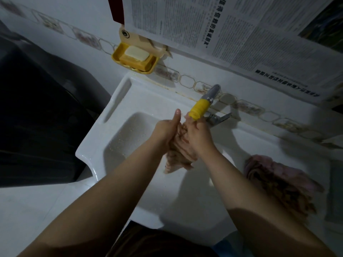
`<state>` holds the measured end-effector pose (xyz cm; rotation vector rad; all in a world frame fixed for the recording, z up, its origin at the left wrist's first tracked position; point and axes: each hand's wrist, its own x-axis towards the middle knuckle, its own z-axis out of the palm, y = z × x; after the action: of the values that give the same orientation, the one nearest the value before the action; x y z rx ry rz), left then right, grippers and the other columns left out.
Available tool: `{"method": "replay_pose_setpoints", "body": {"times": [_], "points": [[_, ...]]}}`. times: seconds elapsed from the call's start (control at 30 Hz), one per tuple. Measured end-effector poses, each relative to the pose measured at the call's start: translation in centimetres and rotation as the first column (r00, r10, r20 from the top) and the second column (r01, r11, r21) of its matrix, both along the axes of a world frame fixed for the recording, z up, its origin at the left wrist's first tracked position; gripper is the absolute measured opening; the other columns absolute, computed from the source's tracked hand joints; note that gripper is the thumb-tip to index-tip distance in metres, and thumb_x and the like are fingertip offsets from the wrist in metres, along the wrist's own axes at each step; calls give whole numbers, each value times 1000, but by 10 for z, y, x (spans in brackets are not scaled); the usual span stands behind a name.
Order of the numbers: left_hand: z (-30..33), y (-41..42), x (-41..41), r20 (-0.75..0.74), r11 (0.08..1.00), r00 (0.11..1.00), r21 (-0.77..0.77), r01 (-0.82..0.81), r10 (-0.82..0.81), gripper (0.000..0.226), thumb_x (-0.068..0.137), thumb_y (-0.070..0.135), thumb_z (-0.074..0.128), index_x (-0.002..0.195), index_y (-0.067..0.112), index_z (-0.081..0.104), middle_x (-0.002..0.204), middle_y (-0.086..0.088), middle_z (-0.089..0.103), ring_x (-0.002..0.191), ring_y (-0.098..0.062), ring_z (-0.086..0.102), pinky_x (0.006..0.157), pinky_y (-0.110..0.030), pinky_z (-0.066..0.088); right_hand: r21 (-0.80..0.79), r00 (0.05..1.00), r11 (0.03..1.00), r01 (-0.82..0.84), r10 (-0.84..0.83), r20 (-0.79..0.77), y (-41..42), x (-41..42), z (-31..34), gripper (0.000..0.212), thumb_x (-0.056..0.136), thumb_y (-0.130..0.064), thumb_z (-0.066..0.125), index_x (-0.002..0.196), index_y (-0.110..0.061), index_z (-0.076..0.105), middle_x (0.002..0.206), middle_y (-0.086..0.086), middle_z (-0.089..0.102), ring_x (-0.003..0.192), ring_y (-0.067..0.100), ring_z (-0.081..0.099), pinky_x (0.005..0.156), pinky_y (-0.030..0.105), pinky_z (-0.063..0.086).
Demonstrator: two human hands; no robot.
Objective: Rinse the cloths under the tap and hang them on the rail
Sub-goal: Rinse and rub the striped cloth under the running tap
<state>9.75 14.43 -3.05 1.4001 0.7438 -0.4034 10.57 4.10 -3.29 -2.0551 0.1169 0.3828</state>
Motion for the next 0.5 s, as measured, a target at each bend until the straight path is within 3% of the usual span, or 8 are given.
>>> {"method": "replay_pose_setpoints", "body": {"times": [0.07, 0.13, 0.2, 0.3, 0.37, 0.43, 0.5], "points": [[2, 14, 1, 83, 997, 993, 25, 80, -81, 52, 92, 56, 48, 77, 10, 68, 82, -14, 71, 88, -32, 70, 83, -40, 56, 55, 982, 986, -158, 162, -97, -5, -4, 2, 46, 95, -54, 37, 121, -21, 56, 101, -7, 61, 97, 11, 57, 85, 30, 44], [3, 24, 1, 141, 978, 968, 67, 199, -207, 49, 95, 52, 47, 79, 11, 69, 77, -15, 68, 72, -30, 65, 69, -37, 55, -40, 929, 938, -344, 334, -162, -12, -6, 1, 33, 92, -52, 49, 101, -25, 64, 89, -9, 66, 87, 9, 62, 76, 29, 45], [0, 31, -1, 189, 944, 926, 111, 309, -326, 41, 98, 41, 49, 85, 7, 67, 73, -15, 60, 57, -21, 54, 52, -26, 46, -142, 924, 917, -372, 351, -154, -15, -7, 3, 30, 91, -48, 54, 76, -22, 61, 74, -5, 64, 76, 14, 63, 69, 32, 47], [-13, 33, -9, 151, 867, 857, 172, 467, -492, 47, 98, 42, 46, 103, -2, 63, 86, -12, 64, 72, -20, 58, 67, -30, 50, -51, 969, 968, -244, 241, -59, -15, -2, 16, 31, 96, -42, 48, 75, -22, 59, 76, -4, 64, 76, 11, 60, 69, 26, 46], [-25, 34, -19, 167, 872, 856, 53, 487, -489, 58, 95, 51, 46, 104, -3, 65, 91, -13, 70, 77, -24, 63, 73, -33, 52, 87, 994, 993, -78, 84, -66, -17, 5, 24, 23, 96, -33, 52, 80, -20, 63, 77, -4, 67, 76, 13, 63, 68, 24, 48], [-33, 33, -25, 253, 912, 889, -52, 407, -382, 57, 93, 48, 53, 95, -8, 64, 74, -12, 67, 59, -21, 58, 55, -28, 46, 194, 990, 978, 79, -55, -129, -22, 14, 25, 18, 93, -31, 57, 81, -20, 65, 76, -2, 71, 75, 17, 67, 67, 27, 53], [-36, 26, -26, 290, 967, 931, -58, 248, -222, 52, 95, 38, 54, 85, -13, 59, 59, -11, 56, 47, -16, 48, 47, -24, 37, 252, 972, 943, 216, -183, -147, -26, 21, 20, 18, 90, -34, 60, 84, -20, 68, 79, 1, 73, 76, 19, 69, 70, 31, 55]]}}
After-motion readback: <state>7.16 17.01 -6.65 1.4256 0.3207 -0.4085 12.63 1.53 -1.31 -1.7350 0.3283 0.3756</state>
